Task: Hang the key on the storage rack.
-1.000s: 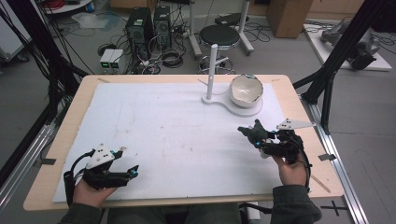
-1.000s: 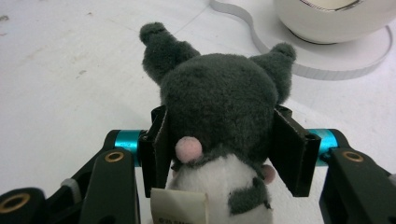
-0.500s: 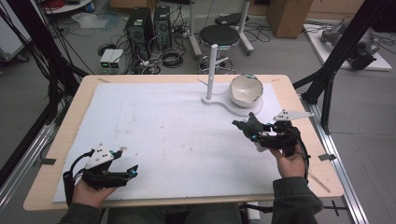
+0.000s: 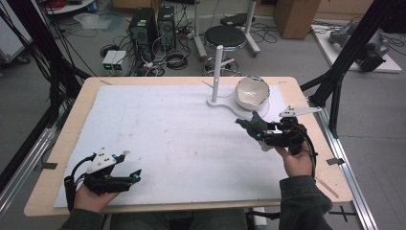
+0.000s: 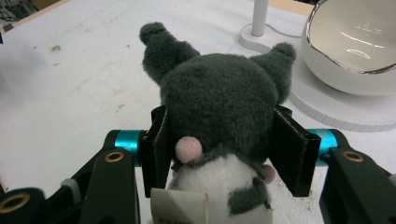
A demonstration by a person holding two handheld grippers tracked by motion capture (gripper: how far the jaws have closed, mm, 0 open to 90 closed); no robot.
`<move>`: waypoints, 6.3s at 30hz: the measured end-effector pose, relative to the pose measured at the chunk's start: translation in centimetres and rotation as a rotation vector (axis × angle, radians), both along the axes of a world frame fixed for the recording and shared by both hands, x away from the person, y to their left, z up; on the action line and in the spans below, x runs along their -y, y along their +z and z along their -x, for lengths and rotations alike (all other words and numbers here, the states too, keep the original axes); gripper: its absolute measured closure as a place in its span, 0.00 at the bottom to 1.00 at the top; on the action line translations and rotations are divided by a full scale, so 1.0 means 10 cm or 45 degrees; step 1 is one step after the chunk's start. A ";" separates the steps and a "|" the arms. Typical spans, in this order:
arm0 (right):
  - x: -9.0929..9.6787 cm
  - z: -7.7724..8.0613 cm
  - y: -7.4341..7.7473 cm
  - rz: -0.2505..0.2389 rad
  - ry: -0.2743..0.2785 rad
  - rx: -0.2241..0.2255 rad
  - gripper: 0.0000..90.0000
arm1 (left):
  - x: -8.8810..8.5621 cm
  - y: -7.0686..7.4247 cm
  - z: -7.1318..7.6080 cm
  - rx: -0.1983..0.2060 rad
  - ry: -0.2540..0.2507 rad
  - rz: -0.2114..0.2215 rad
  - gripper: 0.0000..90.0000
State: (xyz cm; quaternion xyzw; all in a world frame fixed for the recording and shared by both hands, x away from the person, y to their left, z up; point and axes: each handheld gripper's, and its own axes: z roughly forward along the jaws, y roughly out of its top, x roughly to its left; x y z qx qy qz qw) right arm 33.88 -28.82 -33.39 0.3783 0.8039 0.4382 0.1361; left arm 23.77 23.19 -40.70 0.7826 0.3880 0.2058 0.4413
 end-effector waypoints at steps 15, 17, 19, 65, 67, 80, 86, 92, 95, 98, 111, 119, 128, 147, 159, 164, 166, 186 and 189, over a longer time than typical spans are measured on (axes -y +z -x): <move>-0.08 -0.18 0.14 -0.048 0.030 -0.011 0.50 | -0.01 0.00 0.00 0.002 0.001 -0.001 0.24; -0.11 -0.21 0.17 -0.043 0.035 -0.003 0.50 | -0.01 0.00 0.00 0.001 0.001 -0.003 0.23; -0.13 -0.23 0.19 -0.049 0.044 0.000 0.50 | -0.01 0.00 0.00 0.001 0.001 -0.002 0.24; -0.47 -0.65 0.54 -0.051 0.080 0.017 0.50 | -0.05 -0.01 -0.04 -0.005 0.021 0.017 0.24; -0.49 -0.68 0.57 -0.047 0.088 0.027 0.50 | -0.05 0.00 -0.04 -0.005 0.025 0.024 0.24; -0.61 -0.88 0.69 -0.033 0.075 0.058 0.50 | -0.03 -0.01 -0.04 -0.005 0.022 0.018 0.23; -0.63 -0.96 0.71 -0.030 0.055 0.063 0.50 | -0.04 -0.01 -0.03 -0.005 0.022 0.019 0.23; -0.66 -1.05 0.75 -0.025 0.019 0.055 0.50 | -0.06 0.00 -0.03 -0.001 0.016 0.022 0.24; -0.68 -1.10 0.75 -0.020 0.011 0.063 0.50 | -0.06 0.00 -0.03 0.001 0.019 0.023 0.23; -0.70 -1.16 0.72 -0.020 -0.004 0.059 0.50 | -0.06 0.00 -0.03 0.002 0.020 0.024 0.23; -0.70 -1.31 0.61 -0.022 -0.057 0.027 0.50 | -0.06 0.00 -0.03 -0.002 0.020 0.026 0.23; -0.71 -1.34 0.58 -0.003 -0.064 0.008 0.49 | -0.07 0.00 -0.03 -0.001 0.020 0.027 0.23; -0.72 -1.35 0.52 0.020 -0.073 -0.010 0.49 | -0.07 0.00 -0.03 0.000 0.020 0.028 0.23; -0.78 -1.32 0.51 0.064 -0.059 -0.015 0.49 | -0.08 0.00 -0.02 0.003 0.019 0.025 0.23; -0.77 -1.32 0.49 0.082 -0.067 -0.042 0.49 | -0.07 0.01 -0.02 0.005 0.025 0.027 0.24; -0.76 -1.34 0.47 0.089 -0.078 -0.054 0.49 | -0.08 0.01 -0.02 0.006 0.025 0.029 0.24; -0.76 -1.34 0.47 0.090 -0.077 -0.051 0.49 | -0.08 0.01 -0.02 0.006 0.024 0.027 0.23; -0.75 -1.38 0.18 0.090 -0.128 -0.077 0.48 | -0.08 0.01 -0.02 0.005 0.022 0.017 0.23; -0.77 -1.39 0.16 0.093 -0.126 -0.071 0.47 | -0.08 0.01 -0.02 0.004 0.021 0.022 0.23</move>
